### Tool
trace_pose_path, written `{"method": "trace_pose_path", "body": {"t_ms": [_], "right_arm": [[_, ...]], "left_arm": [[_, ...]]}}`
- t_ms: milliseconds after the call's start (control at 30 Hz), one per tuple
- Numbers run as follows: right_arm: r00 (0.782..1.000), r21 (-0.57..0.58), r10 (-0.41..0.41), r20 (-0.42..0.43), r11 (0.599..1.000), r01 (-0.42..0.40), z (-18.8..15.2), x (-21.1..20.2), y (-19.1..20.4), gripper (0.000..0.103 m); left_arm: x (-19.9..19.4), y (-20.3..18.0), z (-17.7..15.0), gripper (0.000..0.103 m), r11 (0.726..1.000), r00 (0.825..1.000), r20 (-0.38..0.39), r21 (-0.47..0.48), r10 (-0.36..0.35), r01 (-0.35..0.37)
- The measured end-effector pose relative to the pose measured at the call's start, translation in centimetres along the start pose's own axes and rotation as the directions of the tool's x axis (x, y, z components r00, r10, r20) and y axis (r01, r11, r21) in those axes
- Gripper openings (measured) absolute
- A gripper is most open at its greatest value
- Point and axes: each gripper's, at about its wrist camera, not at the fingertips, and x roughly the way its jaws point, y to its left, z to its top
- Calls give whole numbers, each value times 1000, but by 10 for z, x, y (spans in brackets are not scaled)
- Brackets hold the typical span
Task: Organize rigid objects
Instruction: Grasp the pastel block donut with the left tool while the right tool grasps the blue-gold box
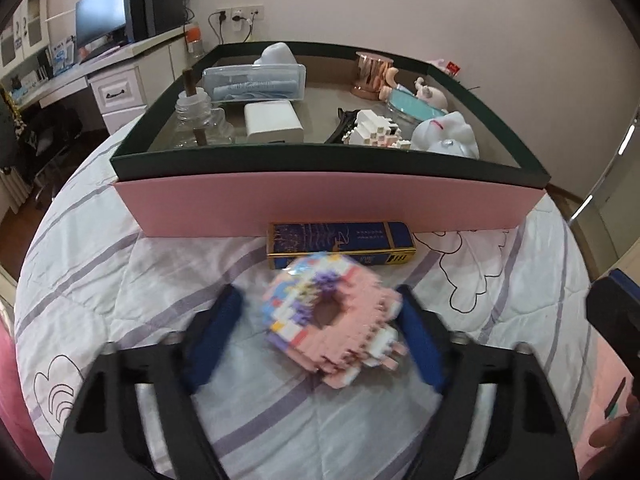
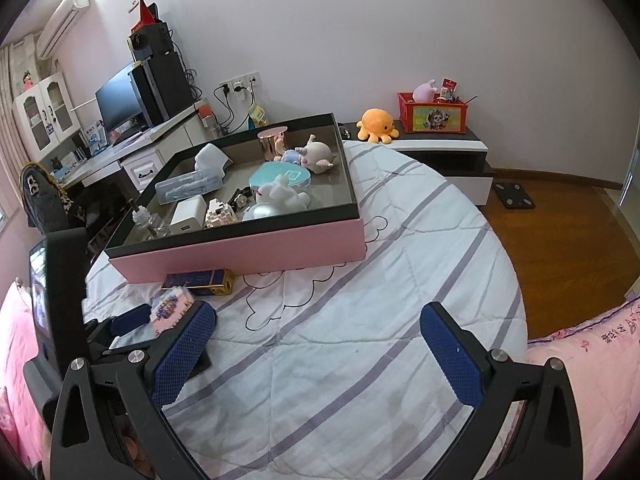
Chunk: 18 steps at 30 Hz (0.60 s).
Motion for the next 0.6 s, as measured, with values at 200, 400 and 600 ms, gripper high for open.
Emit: {"method": "trace_pose_path", "body": {"t_ms": [200,400,600], "right_arm": [[1000,-28,7,-26,1000,-8,1,11,17,103],[999,-57,23,-48,998,-26,7,26,45,103],[993,-88,32,-115,995,-43,9,57,81,103]], "left_arm": [[-14,19,-7,63,999,999,11,-13,-33,33],[-34,51,-14,63,999,999,45,-36,21,-20],[-44,89,-16,63,996,995,71,-62,75,-71]]}}
